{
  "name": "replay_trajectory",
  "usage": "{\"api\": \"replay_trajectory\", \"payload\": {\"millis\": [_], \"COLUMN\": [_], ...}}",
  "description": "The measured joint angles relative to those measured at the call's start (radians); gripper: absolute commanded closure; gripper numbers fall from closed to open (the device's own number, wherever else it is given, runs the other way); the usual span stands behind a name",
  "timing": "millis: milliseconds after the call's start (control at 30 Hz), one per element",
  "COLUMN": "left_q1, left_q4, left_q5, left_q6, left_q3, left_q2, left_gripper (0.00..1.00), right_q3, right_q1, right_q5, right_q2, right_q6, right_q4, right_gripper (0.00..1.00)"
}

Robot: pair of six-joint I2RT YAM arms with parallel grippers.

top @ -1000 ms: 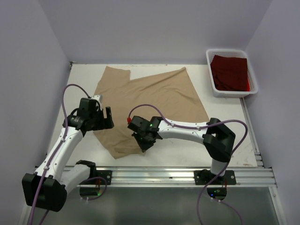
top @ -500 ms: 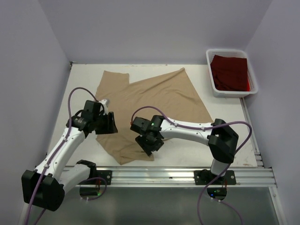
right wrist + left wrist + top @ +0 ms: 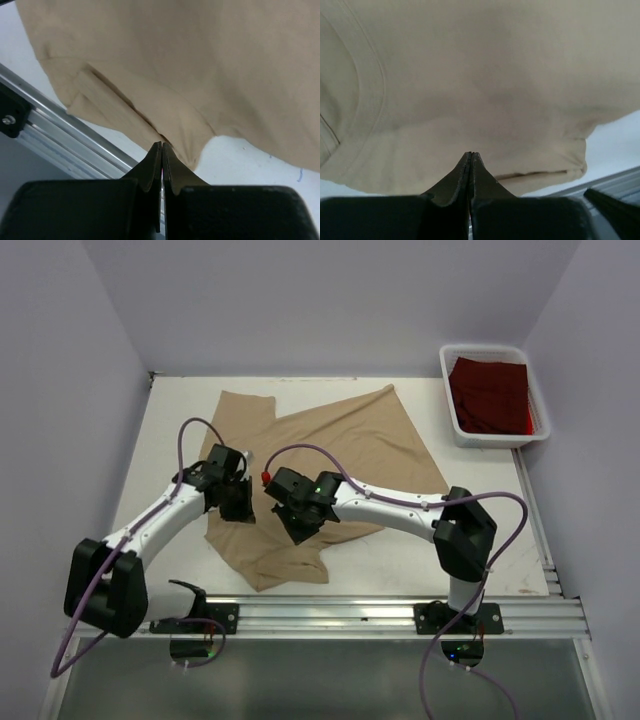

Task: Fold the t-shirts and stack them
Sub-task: Flatten the tshirt out

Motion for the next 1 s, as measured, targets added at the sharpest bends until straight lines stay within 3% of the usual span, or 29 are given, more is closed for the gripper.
{"api": "replay_trajectory", "payload": {"millis": [167,333,567,1000], "left_q1": [0.006,0.032,0.045,0.104], "left_q4": [0.103,0.177,0.240,0.314], "left_q5": [-0.043,-0.051,-0.027,0.063], "left_q6": [0.001,0.000,0.000,-0.010], "left_q3": [0.104,0.114,0.105,0.092], "left_q2": [0.222,0.357,0.401,0.422], "left_gripper": [1.00,1.00,1.00,1.00], "right_q3": [0.003,-0.013,-0.066,-0.108], "right_q1": [0.000,0.000,0.002,0.018], "right_q5": [-0.070,-0.150,-0.202,-0.180], "right_q2": [0.018,0.018,0.033,0.208], "right_q6": [0.012,0.037,0.056,0.090], "right_q4": [0.078,0.185,0.308,0.522], "right_gripper": [1.00,1.00,1.00,1.00]}}
